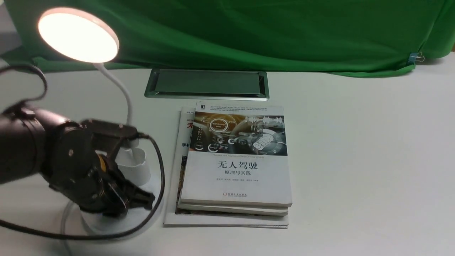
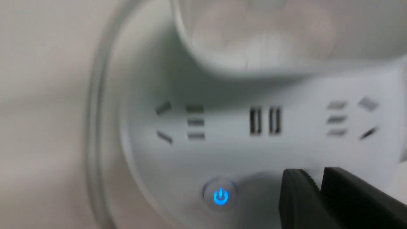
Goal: Turn off the desk lamp on the white desktop by hand.
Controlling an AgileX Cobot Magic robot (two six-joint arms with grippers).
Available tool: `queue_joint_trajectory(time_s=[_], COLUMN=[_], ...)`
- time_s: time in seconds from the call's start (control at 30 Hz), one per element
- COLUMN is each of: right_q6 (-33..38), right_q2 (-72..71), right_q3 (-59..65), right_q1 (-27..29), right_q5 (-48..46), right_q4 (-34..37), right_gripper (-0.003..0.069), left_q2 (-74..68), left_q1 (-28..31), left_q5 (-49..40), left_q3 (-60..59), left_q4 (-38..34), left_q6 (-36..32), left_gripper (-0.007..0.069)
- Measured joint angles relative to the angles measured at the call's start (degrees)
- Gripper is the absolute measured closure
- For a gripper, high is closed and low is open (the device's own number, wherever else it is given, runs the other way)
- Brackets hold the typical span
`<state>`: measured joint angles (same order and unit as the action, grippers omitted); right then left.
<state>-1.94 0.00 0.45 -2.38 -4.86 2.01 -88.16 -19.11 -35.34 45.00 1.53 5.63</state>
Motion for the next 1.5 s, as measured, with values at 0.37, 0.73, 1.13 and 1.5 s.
queue_joint_trajectory(time_s=[0.37,0.73,1.13,1.5], right_q6=[0.0,0.0,0.0,0.0], right_q2=[0.0,0.0,0.0,0.0], right_q3=[0.0,0.0,0.0,0.0], right_q1=[0.0,0.0,0.0,0.0], right_q5=[0.0,0.0,0.0,0.0], right_q4=[0.0,0.0,0.0,0.0], right_gripper=[0.0622,0.0622,0.0622,0.0622], left_q2=[1.63,31.46,62.06,75.21], left_q1=[0.06,0.11,0.11,6.68], left_q5=[-3.83,-8.44,7.33,16.08], left_q3=[3.56,5.18,4.81,-8.59], left_q4=[-0.46,-3.31,-2.33,-1.53], left_q6=[-0.03,0.21,-0.18,-12.45], left_gripper=[0.0532,0.0532,0.0517,0.0514])
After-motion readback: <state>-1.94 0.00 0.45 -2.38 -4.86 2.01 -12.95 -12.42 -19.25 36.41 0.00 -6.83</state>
